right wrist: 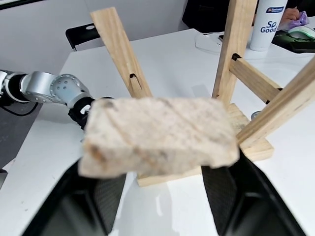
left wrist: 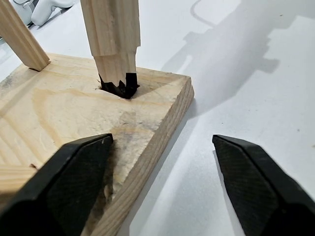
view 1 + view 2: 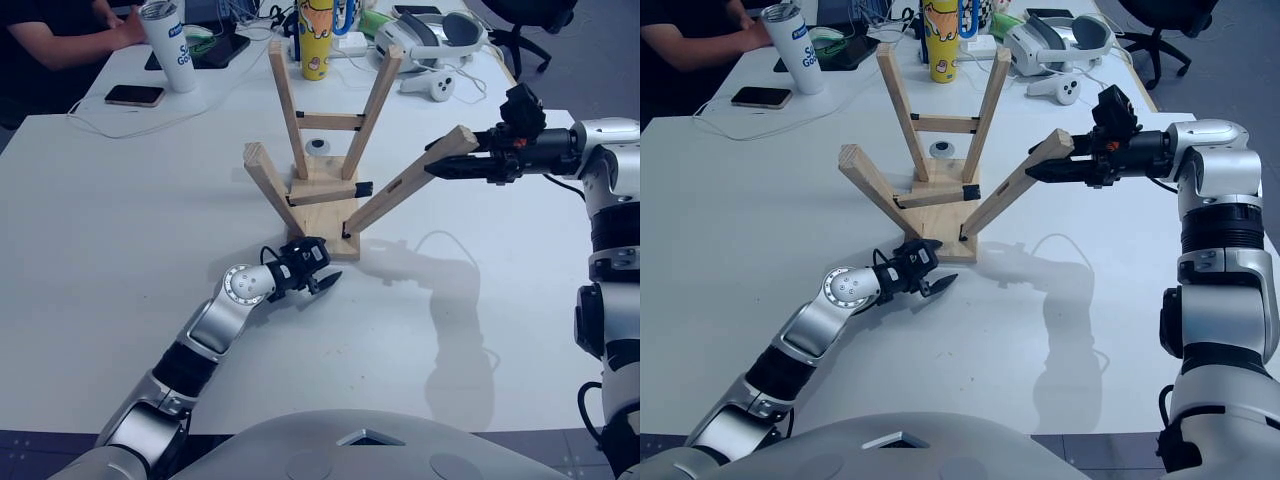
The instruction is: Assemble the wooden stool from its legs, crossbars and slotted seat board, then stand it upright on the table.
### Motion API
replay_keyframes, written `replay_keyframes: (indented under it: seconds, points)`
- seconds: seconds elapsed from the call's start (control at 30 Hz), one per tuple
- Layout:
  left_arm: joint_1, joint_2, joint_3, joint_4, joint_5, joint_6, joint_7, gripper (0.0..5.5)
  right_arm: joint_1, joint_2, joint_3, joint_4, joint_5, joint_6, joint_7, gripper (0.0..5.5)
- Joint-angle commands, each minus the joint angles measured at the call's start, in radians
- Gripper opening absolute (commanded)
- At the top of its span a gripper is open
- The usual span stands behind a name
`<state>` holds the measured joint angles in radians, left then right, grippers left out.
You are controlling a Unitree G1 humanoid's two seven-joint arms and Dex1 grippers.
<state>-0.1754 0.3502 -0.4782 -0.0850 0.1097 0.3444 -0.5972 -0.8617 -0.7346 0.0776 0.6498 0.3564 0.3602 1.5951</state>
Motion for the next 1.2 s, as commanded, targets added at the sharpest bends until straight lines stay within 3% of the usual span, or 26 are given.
replay_keyframes:
  seconds: [0.03, 0.47, 0.73, 0.97, 1.2]
  points:
    - [0.028, 0.008, -0.014, 0.045, 0.012, 0.049, -0.016, 3.74, -0.06, 0.021, 0.066, -0.012, -0.09, -0.041, -0.012, 2.09]
    - [0.034, -0.006, -0.016, 0.036, 0.011, 0.059, -0.014, 3.74, 0.152, 0.06, 0.169, -0.384, -0.097, 0.095, -0.135, 2.06]
    - [0.026, -0.018, -0.012, 0.042, 0.011, 0.069, -0.011, 3.74, 0.094, 0.154, 0.145, -0.248, -0.12, 0.027, -0.29, 2.06]
    - [0.033, -0.025, 0.009, 0.043, 0.0, 0.068, -0.007, 3.74, 0.148, 0.148, 0.168, -0.305, -0.098, 0.05, -0.258, 2.06]
    - [0.147, -0.046, 0.124, -0.145, -0.079, -0.21, 0.062, 3.74, 0.183, 0.142, 0.151, -0.323, -0.085, 0.069, -0.299, 2.06]
